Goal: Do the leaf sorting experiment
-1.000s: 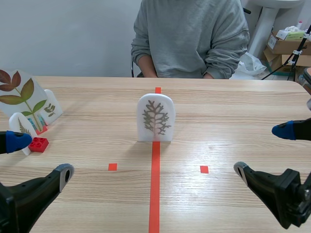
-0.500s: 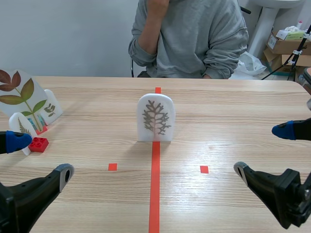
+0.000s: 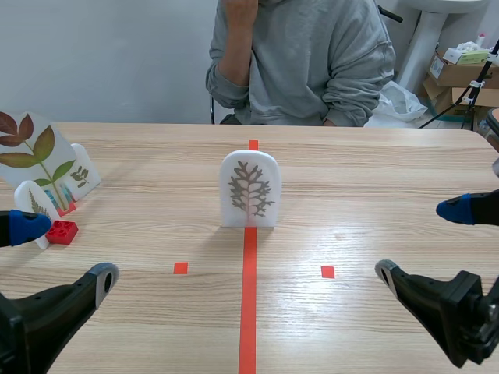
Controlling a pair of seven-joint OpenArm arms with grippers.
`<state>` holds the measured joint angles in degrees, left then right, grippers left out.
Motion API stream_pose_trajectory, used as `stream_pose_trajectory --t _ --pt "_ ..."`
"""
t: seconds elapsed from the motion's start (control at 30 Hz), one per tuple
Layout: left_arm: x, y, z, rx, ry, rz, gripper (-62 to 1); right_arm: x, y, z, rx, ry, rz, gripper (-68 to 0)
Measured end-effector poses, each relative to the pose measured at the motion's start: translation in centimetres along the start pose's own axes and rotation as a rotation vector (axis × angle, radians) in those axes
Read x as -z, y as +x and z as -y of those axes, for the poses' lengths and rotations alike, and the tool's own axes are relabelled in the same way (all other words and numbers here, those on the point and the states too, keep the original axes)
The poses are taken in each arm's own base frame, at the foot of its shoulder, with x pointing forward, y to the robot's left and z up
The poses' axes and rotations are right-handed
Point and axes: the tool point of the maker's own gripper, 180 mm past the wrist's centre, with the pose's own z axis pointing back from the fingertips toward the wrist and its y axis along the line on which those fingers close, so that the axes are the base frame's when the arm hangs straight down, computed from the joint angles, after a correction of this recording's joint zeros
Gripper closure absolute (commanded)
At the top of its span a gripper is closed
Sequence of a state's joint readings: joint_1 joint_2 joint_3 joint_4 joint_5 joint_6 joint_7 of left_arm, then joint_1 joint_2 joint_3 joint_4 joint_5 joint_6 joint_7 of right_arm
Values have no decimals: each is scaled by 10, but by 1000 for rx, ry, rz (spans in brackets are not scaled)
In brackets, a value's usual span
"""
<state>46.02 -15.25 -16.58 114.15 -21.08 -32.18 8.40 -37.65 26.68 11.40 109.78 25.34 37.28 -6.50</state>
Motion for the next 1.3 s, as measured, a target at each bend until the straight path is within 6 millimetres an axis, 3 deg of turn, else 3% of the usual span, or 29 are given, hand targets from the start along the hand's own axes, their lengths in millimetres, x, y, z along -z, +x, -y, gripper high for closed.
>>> stream_pose_trajectory --t 0.97,1.13,1.3 --pt "0 0 0 2 0 -2 -596 0 -1 0 0 0 -4 -657" --pt "4 -8 -7 10 12 -30 -596 0 -1 0 0 0 -4 -657" --pt "26 -32 -22 9 10 -67 -596 0 -1 0 -1 0 -5 -657"
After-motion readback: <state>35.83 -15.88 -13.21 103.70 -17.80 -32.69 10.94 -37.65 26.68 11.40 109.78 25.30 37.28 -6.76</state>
